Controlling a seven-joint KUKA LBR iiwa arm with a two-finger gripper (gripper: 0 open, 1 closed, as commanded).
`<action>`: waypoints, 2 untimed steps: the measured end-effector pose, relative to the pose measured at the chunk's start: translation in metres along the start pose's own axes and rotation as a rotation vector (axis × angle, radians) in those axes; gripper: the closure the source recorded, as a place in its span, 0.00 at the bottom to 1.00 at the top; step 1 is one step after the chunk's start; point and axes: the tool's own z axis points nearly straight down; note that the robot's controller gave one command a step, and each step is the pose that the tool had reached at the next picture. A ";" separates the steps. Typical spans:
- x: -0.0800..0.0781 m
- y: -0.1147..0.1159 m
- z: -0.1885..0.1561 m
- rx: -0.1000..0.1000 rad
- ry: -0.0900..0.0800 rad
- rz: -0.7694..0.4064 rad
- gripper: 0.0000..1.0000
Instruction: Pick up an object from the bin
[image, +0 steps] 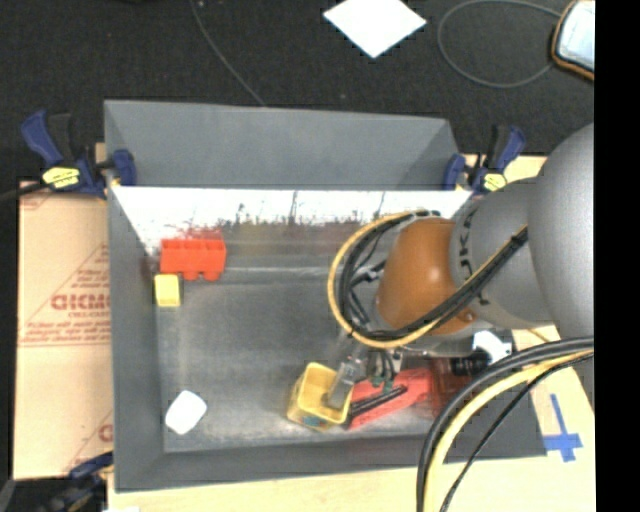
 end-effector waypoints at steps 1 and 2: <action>-0.006 0.101 -0.001 -0.010 0.011 -0.021 1.00; -0.006 0.101 -0.001 -0.010 0.011 -0.021 1.00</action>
Offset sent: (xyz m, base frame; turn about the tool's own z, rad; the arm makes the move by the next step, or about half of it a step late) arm 0.0000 0.0000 0.0000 0.0000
